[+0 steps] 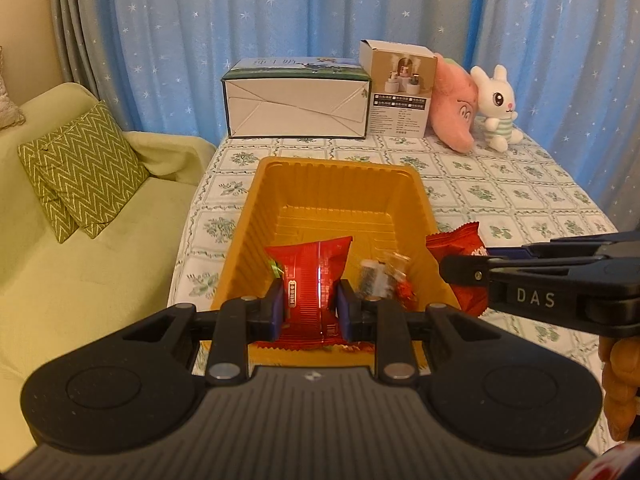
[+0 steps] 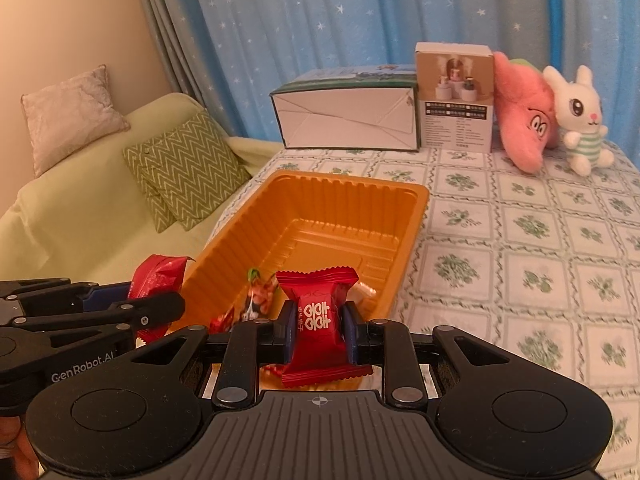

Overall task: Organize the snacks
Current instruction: 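Lower both red candies into the orange tray and open both grippers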

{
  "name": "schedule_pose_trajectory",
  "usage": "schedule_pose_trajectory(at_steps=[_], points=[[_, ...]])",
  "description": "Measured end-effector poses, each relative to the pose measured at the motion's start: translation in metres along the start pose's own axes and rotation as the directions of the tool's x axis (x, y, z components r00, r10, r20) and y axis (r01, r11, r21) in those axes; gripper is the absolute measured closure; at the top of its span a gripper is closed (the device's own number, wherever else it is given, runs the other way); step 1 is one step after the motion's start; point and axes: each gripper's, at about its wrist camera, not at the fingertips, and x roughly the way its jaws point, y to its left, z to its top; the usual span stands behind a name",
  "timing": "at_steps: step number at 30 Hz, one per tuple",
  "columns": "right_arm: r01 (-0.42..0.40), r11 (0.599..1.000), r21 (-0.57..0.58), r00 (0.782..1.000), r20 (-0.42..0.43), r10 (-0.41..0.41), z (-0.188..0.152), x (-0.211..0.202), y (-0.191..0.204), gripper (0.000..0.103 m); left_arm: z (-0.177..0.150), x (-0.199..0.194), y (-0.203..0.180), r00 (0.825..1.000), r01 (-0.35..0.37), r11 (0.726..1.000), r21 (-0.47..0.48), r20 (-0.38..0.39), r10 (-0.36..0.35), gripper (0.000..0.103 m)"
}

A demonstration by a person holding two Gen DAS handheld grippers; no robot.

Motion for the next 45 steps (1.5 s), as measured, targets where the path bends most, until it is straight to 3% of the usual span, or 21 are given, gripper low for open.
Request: schedule_pose_trajectory(at_steps=[15, 24, 25, 26, 28, 29, 38, 45], points=[[-0.024, 0.997, 0.077, 0.999, -0.019, 0.026, 0.051, 0.065, -0.020, 0.078, 0.042, 0.065, 0.019, 0.999, 0.027, 1.000, 0.012, -0.022, -0.026, 0.079], [-0.014, 0.995, 0.102, 0.999, -0.030, 0.018, 0.060, 0.084, -0.035, 0.078, 0.047, 0.100, 0.018, 0.997, 0.065, 0.998, 0.009, -0.041, -0.065, 0.079], [-0.013, 0.994, 0.107, 0.999, -0.030, 0.016, 0.060, 0.085, -0.037, 0.078, 0.048, 0.102, 0.018, 0.997, 0.063, 0.998, 0.008, -0.036, -0.063, 0.078], [-0.011, 0.994, 0.112, 1.000, -0.028, 0.014, 0.060, 0.085, -0.039, 0.078, 0.048, 0.104, 0.019, 0.997, 0.072, 0.997, 0.004, -0.034, -0.071, 0.070], [-0.008, 0.993, 0.122, 1.000, -0.026, 0.011, 0.059, 0.085, -0.042, 0.078, 0.048, 0.105, 0.021, 0.997, 0.076, 0.997, 0.000, -0.027, -0.076, 0.054], [-0.008, 0.992, 0.124, 1.000, -0.026, 0.012, 0.059, 0.085, -0.043, 0.078, 0.048, 0.103, 0.022, 0.998, 0.067, 0.998, 0.004, -0.018, -0.067, 0.053], [-0.024, 0.990, 0.139, 0.999, -0.029, 0.028, 0.060, 0.087, -0.043, 0.078, 0.041, 0.087, 0.027, 1.000, 0.003, 0.999, 0.041, -0.003, -0.003, 0.052], [-0.080, 0.987, 0.136, 0.997, -0.004, 0.081, 0.069, 0.088, -0.034, 0.078, 0.037, 0.071, 0.031, 0.999, -0.035, 0.999, 0.042, 0.018, 0.035, 0.052]])
